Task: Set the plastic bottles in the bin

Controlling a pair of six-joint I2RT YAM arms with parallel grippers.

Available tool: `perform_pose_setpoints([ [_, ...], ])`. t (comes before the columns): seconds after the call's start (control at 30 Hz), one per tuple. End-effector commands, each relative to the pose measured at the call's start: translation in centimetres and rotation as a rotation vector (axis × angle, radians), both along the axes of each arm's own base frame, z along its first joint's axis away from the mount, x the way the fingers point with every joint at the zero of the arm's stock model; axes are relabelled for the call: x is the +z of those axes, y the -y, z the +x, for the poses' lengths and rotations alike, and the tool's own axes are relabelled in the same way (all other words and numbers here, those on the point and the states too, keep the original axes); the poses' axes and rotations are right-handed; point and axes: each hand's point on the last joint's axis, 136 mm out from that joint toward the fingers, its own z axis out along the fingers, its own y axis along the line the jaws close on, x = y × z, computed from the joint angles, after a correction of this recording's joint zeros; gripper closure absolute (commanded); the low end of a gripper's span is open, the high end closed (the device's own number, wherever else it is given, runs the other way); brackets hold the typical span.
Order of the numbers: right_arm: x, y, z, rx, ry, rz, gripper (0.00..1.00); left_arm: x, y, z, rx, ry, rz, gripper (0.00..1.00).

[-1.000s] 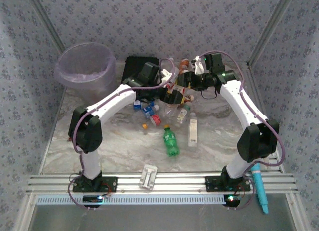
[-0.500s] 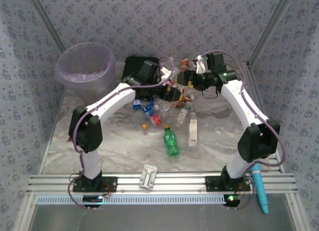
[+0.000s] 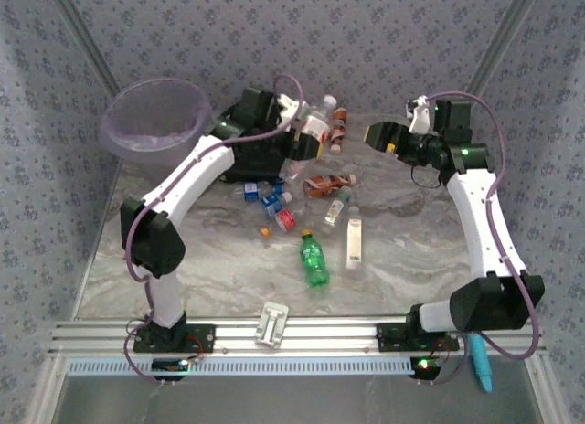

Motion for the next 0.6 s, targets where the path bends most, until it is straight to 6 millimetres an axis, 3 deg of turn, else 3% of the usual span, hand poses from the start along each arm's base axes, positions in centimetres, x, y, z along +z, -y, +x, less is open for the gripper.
perform_pose_setpoints([
  [0.0,-2.3,0.8,-0.7,-0.026,-0.059,-0.021,0.13,6.2,-3.6,1.1,0.06,0.132,-0.003,0.49],
  [0.17,-4.7,1.3,-1.0,-0.044,-0.104,-0.034,0.13,12.3,-11.5,4.3,0.284,0.239,-0.02,0.59],
  [0.27,-5.5,1.6,-1.0,-0.051,-0.119,-0.037,0.13,14.2,-17.3,6.2,0.463,0.279,-0.009,0.66],
  [0.43,-6.3,2.0,-1.1,-0.058,-0.135,-0.045,0.13,14.5,-27.2,8.3,0.766,0.306,0.093,0.78],
  [0.57,-6.9,2.3,-1.1,-0.064,-0.147,-0.048,0.13,13.1,-32.5,9.7,0.896,0.278,0.142,0.86],
])
